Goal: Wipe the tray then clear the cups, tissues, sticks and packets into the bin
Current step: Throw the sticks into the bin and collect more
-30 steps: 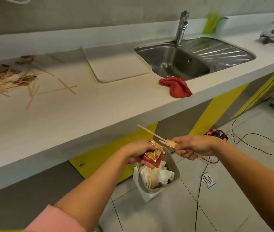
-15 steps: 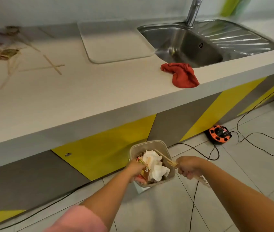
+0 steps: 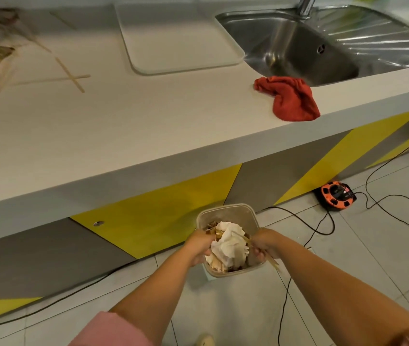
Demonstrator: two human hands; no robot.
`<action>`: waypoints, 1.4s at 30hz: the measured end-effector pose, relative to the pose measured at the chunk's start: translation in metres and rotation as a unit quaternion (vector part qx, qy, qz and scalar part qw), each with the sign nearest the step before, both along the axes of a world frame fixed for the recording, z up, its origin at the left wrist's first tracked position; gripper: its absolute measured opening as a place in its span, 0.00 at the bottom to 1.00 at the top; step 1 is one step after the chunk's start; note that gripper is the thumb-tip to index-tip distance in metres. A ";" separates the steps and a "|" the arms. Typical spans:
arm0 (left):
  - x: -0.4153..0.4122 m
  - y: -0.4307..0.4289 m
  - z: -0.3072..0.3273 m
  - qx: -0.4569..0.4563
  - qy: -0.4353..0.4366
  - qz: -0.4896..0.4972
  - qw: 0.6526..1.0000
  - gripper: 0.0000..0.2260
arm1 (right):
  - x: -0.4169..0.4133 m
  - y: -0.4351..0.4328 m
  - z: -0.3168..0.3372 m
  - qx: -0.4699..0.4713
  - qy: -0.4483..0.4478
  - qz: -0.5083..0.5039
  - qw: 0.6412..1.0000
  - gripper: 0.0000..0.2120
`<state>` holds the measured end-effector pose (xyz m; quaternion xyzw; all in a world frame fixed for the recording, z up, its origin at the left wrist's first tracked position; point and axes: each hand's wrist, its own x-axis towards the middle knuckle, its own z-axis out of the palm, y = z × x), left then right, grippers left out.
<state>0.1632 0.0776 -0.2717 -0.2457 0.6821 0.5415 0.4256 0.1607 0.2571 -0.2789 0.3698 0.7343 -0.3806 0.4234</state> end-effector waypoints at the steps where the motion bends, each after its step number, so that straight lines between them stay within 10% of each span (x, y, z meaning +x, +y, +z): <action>1: -0.001 -0.002 -0.002 0.000 -0.002 -0.003 1.000 0.05 | -0.002 -0.002 -0.004 0.000 -0.003 -0.007 1.000 0.16; 13: -0.009 -0.017 0.018 0.008 0.043 0.012 0.999 0.21 | -0.039 0.017 -0.142 -0.005 0.115 -0.028 0.993 0.18; 22: -0.006 -0.029 0.052 -0.020 0.098 -0.019 0.995 0.09 | -0.021 -0.043 0.029 0.047 0.065 0.167 0.983 0.13; 31: -0.018 -0.065 0.129 -0.066 0.232 -0.135 0.961 0.10 | -0.041 -0.114 0.143 0.117 0.047 0.446 0.886 0.17; 42: -0.041 -0.144 0.226 -0.034 0.295 -0.121 0.947 0.06 | -0.075 -0.198 0.265 0.104 0.121 0.553 0.818 0.13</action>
